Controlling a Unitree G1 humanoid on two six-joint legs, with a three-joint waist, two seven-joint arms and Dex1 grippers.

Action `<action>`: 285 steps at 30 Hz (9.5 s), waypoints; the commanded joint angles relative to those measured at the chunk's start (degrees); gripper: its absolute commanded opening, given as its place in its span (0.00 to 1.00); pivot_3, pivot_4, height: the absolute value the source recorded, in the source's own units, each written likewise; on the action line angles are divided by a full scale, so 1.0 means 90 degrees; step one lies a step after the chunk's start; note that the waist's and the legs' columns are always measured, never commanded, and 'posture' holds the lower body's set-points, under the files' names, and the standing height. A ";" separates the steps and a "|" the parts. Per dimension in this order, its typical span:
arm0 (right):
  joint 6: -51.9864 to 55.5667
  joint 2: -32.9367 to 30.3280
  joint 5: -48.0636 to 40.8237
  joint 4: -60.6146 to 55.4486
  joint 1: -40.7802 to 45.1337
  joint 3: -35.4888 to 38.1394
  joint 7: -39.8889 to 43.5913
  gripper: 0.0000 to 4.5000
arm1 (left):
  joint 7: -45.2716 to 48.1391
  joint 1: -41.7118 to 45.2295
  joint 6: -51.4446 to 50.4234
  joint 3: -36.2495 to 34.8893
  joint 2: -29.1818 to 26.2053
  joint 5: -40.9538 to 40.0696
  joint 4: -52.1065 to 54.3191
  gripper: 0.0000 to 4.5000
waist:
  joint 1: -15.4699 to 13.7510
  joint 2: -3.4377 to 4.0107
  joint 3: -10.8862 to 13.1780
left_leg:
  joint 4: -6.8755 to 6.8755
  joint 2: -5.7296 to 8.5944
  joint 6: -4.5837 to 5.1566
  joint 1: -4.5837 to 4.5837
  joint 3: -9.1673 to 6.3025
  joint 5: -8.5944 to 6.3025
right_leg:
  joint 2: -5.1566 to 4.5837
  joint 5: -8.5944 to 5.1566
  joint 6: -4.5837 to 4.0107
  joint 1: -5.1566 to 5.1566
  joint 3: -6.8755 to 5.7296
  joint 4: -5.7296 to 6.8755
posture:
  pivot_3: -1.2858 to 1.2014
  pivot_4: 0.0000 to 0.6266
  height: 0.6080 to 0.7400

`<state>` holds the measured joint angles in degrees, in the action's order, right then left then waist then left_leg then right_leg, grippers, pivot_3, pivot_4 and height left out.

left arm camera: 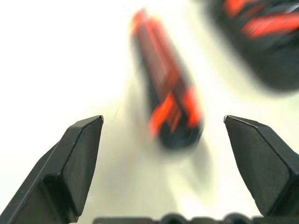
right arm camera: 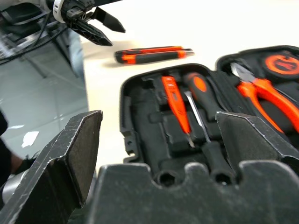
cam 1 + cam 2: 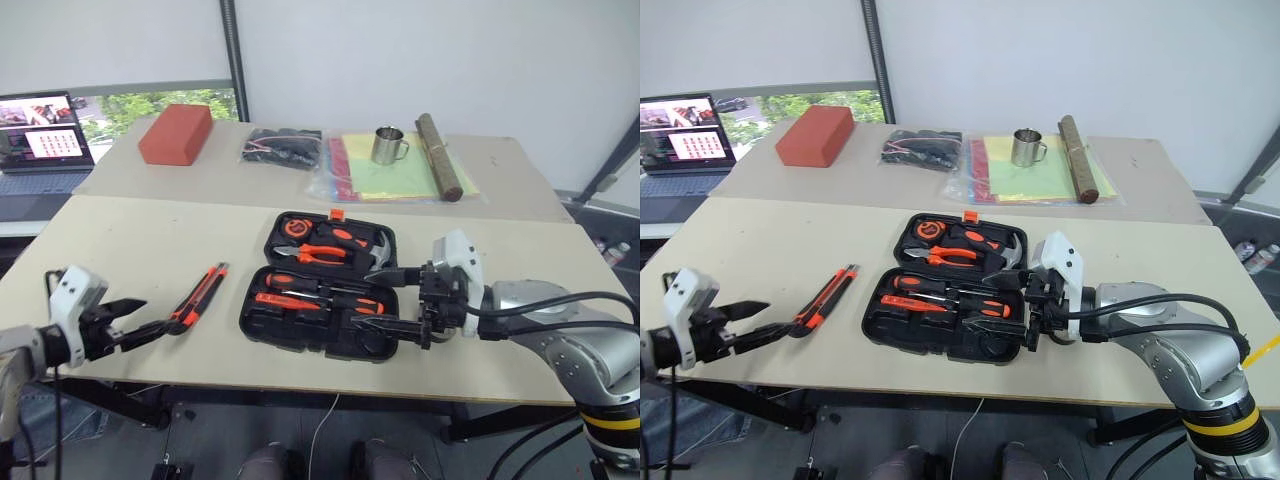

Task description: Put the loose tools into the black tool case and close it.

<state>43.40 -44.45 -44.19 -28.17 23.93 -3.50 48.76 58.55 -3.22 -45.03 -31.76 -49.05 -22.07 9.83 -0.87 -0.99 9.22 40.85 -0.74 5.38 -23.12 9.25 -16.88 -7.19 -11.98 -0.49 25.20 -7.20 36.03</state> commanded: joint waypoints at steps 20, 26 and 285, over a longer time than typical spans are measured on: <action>-0.0163 0.0329 0.0341 -0.0573 -0.0328 0.0109 -0.0154 1.00 | -0.1902 0.2613 -0.1070 0.2832 -0.0040 0.0525 -0.1243 0.39 | 0.0106 0.0000 -0.0001 | -0.0063 -0.0005 -0.0056 0.0053 0.0041 0.0033 | 0.0066 0.0004 -0.0026 -0.0004 0.0014 0.0021 | 0.52 0.24 0.97; 0.0115 0.0103 -0.0089 -0.0662 -0.0427 0.0418 0.0022 1.00 | -0.0846 0.3167 -0.0075 0.2102 -0.0522 0.0010 -0.1456 0.37 | 0.0110 -0.0005 0.0001 | -0.0065 -0.0009 -0.0059 0.0052 0.0038 0.0034 | 0.0033 0.0006 -0.0032 0.0000 0.0016 0.0023 | 0.52 0.24 0.97; 0.1324 0.0261 0.1070 0.1478 -0.0239 0.1731 -0.0657 0.65 | 0.1332 0.5520 0.0753 0.3559 0.0760 0.0685 -0.4800 0.68 | 0.0138 0.0085 -0.0059 | 0.0028 0.0000 0.0068 0.0002 0.0021 0.0017 | 0.0036 -0.0007 0.0015 -0.0014 0.0017 0.0025 | 0.52 0.24 0.97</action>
<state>52.90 -42.88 -33.78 -16.03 19.24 10.83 46.10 73.35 43.85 -34.50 1.98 -43.50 -14.53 -30.86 0.37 -0.22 8.68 41.12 -0.72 6.03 -23.09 9.44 -16.71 -6.69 -12.04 -0.34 25.05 -7.06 36.30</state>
